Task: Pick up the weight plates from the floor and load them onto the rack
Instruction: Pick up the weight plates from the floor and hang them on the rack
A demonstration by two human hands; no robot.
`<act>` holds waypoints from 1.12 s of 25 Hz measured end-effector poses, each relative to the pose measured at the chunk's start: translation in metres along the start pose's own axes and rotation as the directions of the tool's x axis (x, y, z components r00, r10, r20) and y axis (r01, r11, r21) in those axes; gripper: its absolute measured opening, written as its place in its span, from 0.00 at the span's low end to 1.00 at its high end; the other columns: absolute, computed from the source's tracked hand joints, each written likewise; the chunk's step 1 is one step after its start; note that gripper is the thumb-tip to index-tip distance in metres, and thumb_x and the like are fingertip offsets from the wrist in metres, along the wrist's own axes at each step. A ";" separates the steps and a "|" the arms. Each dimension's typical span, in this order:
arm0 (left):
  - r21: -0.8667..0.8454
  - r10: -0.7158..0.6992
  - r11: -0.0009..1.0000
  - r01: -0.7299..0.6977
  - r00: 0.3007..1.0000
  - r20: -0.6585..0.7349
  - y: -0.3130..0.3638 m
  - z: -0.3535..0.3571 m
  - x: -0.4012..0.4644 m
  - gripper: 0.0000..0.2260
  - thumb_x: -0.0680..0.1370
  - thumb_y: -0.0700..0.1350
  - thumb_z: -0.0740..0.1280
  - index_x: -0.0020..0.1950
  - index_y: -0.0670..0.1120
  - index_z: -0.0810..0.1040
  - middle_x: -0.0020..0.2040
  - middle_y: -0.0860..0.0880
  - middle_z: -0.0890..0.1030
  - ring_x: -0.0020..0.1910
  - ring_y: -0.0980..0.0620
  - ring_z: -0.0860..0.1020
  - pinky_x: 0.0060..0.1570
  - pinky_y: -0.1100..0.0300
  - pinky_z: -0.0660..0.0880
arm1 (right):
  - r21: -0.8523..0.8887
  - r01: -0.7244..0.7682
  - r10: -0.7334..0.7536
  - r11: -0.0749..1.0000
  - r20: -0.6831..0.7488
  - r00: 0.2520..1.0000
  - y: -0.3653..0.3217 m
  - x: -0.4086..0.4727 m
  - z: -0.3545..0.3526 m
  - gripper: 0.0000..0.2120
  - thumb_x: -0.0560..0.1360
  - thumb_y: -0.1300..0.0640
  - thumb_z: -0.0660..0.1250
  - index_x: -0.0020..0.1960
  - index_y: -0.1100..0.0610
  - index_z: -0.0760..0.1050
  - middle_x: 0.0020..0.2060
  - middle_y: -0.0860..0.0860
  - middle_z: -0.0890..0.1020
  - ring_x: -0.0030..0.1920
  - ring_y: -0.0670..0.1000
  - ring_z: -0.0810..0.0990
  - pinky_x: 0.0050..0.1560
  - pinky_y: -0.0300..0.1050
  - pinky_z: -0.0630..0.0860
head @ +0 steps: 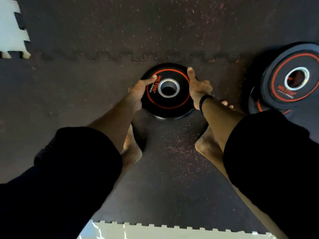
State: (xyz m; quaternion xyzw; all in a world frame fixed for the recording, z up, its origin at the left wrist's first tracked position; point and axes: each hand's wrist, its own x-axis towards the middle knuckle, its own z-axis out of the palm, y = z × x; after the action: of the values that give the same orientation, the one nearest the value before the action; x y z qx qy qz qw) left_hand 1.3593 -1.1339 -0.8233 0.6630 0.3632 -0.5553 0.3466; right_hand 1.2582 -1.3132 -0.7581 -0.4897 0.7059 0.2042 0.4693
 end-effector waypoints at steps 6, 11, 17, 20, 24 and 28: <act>-0.093 0.015 0.996 -0.012 0.999 0.028 -0.025 -0.015 -0.109 0.51 0.46 0.64 0.84 0.66 0.48 0.78 0.61 0.48 0.82 0.54 0.49 0.84 0.56 0.49 0.80 | -0.142 0.014 -0.037 0.990 -0.165 0.986 0.005 -0.116 -0.065 0.53 0.62 0.16 0.49 0.68 0.55 0.71 0.70 0.58 0.73 0.73 0.60 0.66 0.75 0.57 0.57; -0.169 0.143 0.975 -0.143 0.990 -0.011 -0.035 -0.057 -0.269 0.48 0.52 0.79 0.71 0.65 0.56 0.78 0.69 0.53 0.76 0.65 0.52 0.77 0.66 0.48 0.71 | -0.035 0.263 -0.263 0.964 -0.243 0.934 -0.038 -0.291 -0.137 0.44 0.69 0.23 0.56 0.56 0.63 0.80 0.58 0.63 0.81 0.60 0.60 0.79 0.62 0.54 0.73; -0.364 0.280 0.867 -0.341 0.936 -0.211 0.013 -0.153 -0.581 0.51 0.66 0.79 0.55 0.76 0.43 0.64 0.72 0.44 0.72 0.69 0.42 0.73 0.71 0.43 0.68 | 0.032 0.588 -0.561 0.808 -0.266 0.784 -0.082 -0.531 -0.183 0.31 0.80 0.36 0.55 0.30 0.60 0.73 0.33 0.62 0.81 0.40 0.60 0.77 0.45 0.52 0.71; -0.465 0.406 0.691 -0.553 0.830 -0.383 0.016 -0.208 -0.672 0.38 0.75 0.70 0.57 0.70 0.41 0.70 0.62 0.45 0.79 0.58 0.45 0.79 0.62 0.47 0.75 | 0.069 0.783 -0.748 0.618 -0.255 0.613 -0.112 -0.635 -0.191 0.30 0.82 0.45 0.57 0.25 0.57 0.59 0.22 0.51 0.62 0.30 0.53 0.62 0.36 0.48 0.59; -0.445 0.440 0.494 -0.747 0.656 -0.613 -0.001 -0.267 -0.763 0.23 0.82 0.61 0.55 0.45 0.43 0.75 0.43 0.47 0.79 0.42 0.49 0.78 0.48 0.53 0.73 | 0.148 0.930 -0.914 0.337 -0.184 0.361 -0.133 -0.731 -0.183 0.28 0.83 0.49 0.58 0.27 0.55 0.54 0.23 0.50 0.56 0.25 0.49 0.59 0.34 0.50 0.52; -0.351 0.327 0.314 -0.882 0.448 -0.832 -0.064 -0.313 -0.833 0.24 0.81 0.63 0.54 0.40 0.45 0.72 0.43 0.44 0.78 0.45 0.43 0.79 0.52 0.46 0.77 | 0.291 0.950 -0.989 0.114 -0.060 0.137 -0.115 -0.814 -0.173 0.27 0.83 0.52 0.58 0.28 0.53 0.53 0.24 0.48 0.57 0.24 0.47 0.58 0.32 0.48 0.52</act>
State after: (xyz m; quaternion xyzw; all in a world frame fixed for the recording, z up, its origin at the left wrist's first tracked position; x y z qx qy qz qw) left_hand 1.3563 -0.9123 0.0408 0.6771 0.3457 0.1024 0.6416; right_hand 1.3453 -1.0863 0.0457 -0.7478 0.1965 -0.2105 0.5982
